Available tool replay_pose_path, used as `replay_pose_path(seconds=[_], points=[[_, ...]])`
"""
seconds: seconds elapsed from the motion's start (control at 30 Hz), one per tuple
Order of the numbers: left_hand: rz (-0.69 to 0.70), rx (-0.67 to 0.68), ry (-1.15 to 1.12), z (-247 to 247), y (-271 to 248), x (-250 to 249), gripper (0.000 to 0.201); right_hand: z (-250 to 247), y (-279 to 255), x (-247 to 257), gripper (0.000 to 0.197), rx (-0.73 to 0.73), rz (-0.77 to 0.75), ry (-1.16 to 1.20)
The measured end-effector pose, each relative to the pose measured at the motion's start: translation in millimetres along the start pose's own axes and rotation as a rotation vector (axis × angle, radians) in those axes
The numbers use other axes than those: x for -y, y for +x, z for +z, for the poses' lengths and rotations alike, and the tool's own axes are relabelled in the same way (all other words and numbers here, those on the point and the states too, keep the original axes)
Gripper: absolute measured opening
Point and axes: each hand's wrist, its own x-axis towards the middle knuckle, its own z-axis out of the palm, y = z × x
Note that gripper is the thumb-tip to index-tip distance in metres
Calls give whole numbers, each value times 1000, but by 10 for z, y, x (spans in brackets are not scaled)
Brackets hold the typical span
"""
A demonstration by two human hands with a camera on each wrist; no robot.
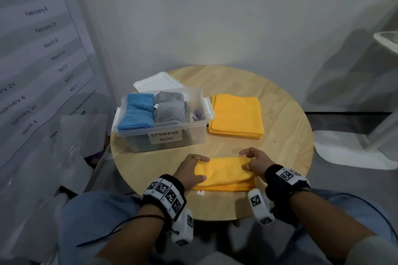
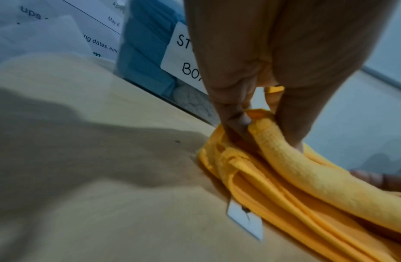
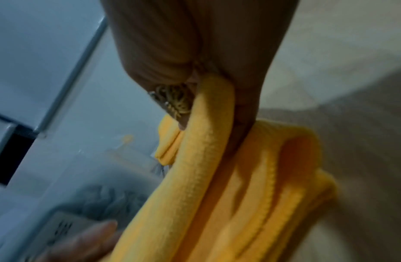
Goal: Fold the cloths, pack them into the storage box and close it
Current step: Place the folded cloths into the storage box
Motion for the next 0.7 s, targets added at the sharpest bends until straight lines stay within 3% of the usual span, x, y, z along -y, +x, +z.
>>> replay_pose_path(seconds=[0.23,0.53,0.6,0.7], points=[[0,-4,99,116,-49,86,49,76,-220,-22,55,-41,-93,-421],[3,-40,149,112,-59,77,49,97,-300,-115,66,-10,-167,-636],[-73,-58,263,135,-63,56,59,98,-316,-139,70,-17,-153,-779],[-375,-26,413,101,10,-24,83,76,-296,-35,85,-64,-170,-1075]])
